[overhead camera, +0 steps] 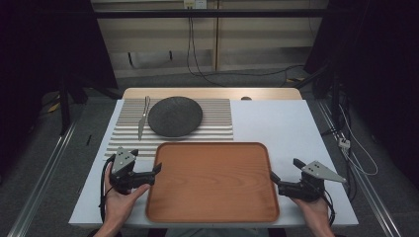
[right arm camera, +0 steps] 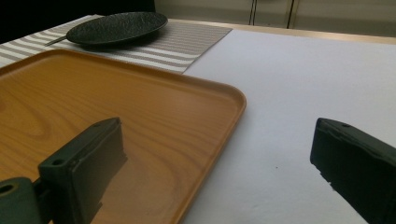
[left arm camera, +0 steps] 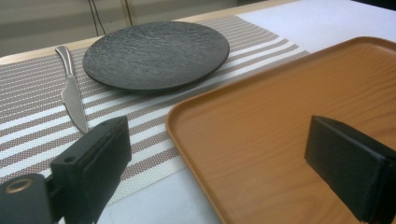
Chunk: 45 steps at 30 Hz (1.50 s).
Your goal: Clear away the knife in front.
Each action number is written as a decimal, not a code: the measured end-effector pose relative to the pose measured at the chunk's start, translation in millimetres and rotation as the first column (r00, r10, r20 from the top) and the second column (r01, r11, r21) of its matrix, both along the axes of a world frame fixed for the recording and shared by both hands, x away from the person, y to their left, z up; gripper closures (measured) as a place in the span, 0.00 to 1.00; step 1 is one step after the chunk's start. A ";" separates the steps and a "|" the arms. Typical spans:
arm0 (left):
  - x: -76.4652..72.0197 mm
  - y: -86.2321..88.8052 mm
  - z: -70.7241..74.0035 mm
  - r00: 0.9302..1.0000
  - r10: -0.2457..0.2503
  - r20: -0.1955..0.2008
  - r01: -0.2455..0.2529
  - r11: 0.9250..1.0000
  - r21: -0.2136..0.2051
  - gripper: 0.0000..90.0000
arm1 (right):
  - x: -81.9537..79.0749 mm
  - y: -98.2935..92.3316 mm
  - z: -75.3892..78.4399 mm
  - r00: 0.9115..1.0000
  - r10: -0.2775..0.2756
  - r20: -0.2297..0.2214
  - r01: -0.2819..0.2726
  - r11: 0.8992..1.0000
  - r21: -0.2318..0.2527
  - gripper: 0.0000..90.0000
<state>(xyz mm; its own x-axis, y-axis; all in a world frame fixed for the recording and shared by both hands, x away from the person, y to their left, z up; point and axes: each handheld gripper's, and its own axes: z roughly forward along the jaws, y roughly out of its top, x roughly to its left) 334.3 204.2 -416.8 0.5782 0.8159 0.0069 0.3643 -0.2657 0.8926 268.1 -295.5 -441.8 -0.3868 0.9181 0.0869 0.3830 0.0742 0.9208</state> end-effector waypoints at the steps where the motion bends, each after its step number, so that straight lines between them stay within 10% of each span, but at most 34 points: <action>1: 0.8 0.0 0.2 1.000 -0.005 -0.001 0.005 1.000 -0.003 0.08 | 0.0 0.0 0.0 1.000 0.000 0.000 0.000 1.000 0.000 0.03; 21: 25.7 -10.2 5.7 0.997 -0.048 -0.057 0.050 0.998 0.025 0.06 | 1.9 -3.1 -1.4 1.000 -0.008 -0.016 0.009 1.000 0.015 0.03; 41: 81.5 6.0 9.0 0.992 0.058 -0.113 -0.049 0.995 0.082 0.07 | 2.4 -1.7 -1.4 1.000 -0.007 -0.024 0.008 1.000 0.007 0.03; 45: 96.7 8.0 7.4 0.978 0.093 -0.185 -0.077 0.993 0.090 0.07 | 3.2 -1.4 -2.1 1.000 -0.005 -0.027 0.006 1.000 0.005 0.03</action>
